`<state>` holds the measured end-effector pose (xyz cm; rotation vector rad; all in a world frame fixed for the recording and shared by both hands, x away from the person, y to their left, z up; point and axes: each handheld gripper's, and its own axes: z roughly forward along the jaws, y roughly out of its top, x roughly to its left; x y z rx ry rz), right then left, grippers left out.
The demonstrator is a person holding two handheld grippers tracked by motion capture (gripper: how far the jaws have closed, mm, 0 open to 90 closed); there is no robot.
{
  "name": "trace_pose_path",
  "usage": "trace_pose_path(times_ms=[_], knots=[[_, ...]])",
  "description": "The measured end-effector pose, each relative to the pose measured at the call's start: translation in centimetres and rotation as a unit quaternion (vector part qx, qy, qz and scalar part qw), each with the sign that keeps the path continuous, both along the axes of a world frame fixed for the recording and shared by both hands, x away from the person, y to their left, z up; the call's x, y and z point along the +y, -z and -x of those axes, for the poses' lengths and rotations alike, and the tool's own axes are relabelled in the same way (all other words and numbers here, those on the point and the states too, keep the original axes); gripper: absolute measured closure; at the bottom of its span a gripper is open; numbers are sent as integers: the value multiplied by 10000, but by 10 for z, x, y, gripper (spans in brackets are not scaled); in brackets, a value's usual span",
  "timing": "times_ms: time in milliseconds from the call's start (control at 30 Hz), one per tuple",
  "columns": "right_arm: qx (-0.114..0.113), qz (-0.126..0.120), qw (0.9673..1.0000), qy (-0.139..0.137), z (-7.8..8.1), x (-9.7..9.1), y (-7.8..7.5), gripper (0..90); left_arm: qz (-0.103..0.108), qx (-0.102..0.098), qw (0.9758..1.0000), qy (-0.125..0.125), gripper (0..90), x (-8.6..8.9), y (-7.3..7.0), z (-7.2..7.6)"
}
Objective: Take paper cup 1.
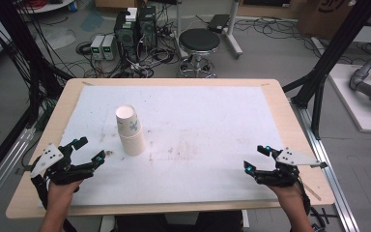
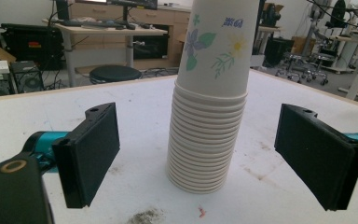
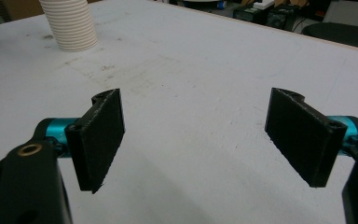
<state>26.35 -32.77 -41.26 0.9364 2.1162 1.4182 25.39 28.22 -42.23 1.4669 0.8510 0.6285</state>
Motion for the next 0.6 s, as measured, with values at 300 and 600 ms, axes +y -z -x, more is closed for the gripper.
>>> trace_pose_path(times_ms=[300, 600], knots=[[25, -43, 10000, -56, -1, 1, 0, 204, 70, 5, 9999, -79, 139, 3, 0, -1], [-26, 48, 10000, -31, 1, 1, 0, 203, -9, 54, 10000, -43, 139, -1, 1, -4]])
